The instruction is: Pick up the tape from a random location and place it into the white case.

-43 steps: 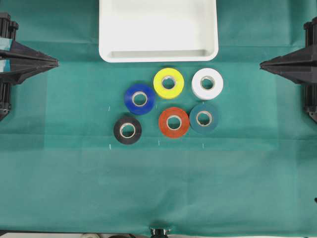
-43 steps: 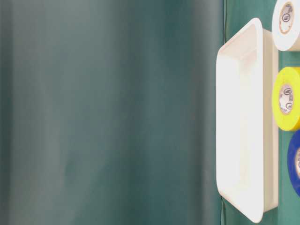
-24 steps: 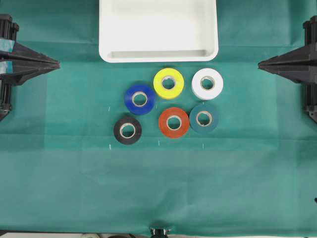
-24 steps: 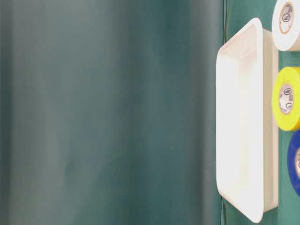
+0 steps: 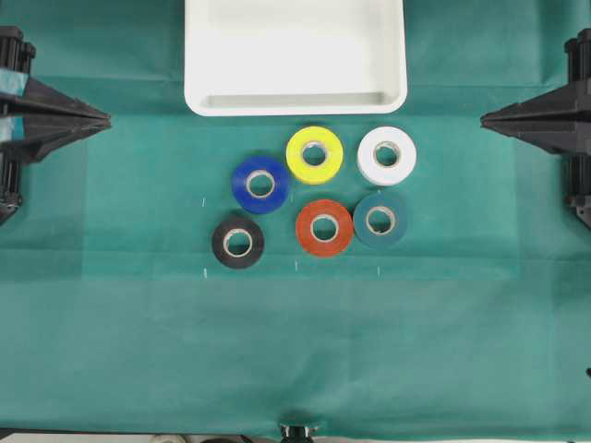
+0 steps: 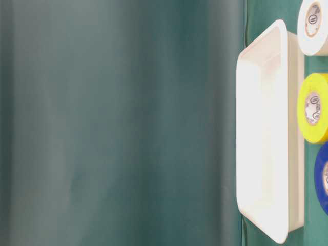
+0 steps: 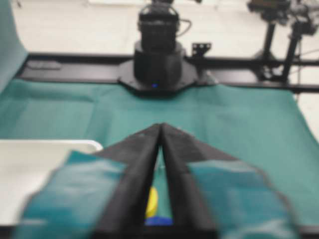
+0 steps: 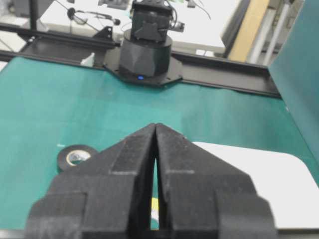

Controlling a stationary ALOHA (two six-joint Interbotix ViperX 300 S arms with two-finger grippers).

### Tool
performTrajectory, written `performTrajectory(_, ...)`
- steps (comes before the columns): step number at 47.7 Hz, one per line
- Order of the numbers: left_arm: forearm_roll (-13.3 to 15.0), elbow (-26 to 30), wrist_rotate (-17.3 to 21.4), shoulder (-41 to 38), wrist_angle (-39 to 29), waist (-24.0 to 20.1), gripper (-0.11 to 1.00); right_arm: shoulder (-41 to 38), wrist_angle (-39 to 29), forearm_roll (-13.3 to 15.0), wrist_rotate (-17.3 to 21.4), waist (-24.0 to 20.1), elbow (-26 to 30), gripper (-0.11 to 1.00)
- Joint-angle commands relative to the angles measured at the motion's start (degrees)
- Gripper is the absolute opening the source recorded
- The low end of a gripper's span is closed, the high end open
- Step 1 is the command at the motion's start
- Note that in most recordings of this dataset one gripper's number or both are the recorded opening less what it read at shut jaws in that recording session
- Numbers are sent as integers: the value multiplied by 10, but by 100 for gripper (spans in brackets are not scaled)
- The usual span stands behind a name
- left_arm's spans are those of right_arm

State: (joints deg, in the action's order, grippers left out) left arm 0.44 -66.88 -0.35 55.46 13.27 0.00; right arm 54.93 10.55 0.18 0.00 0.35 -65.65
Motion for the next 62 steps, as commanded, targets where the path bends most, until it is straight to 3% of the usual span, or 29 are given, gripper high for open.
performTrajectory(1, 1, 16, -2, -4, 4, 3, 28, -1, 1, -2, 1, 1, 15, 0)
performTrajectory(9, 1, 16, 3, -5, 0, 4, 78, 0, 0, -2, 0, 1, 15, 0)
performTrajectory(15, 1, 16, 3, -5, -5, 4, 99, 0, 0, -1, 0, 1, 15, 0)
performTrajectory(33, 1, 17, 0, 0, -12, 5, 100, 0, 0, -1, -1, 1, 17, 0)
performTrajectory(51, 1, 17, 1, 0, -13, 52, 100, 0, 0, -1, -1, 1, 18, 0)
performTrajectory(62, 1, 18, 1, 0, -19, 54, 100, -2, 0, -1, -1, 1, 18, 0)
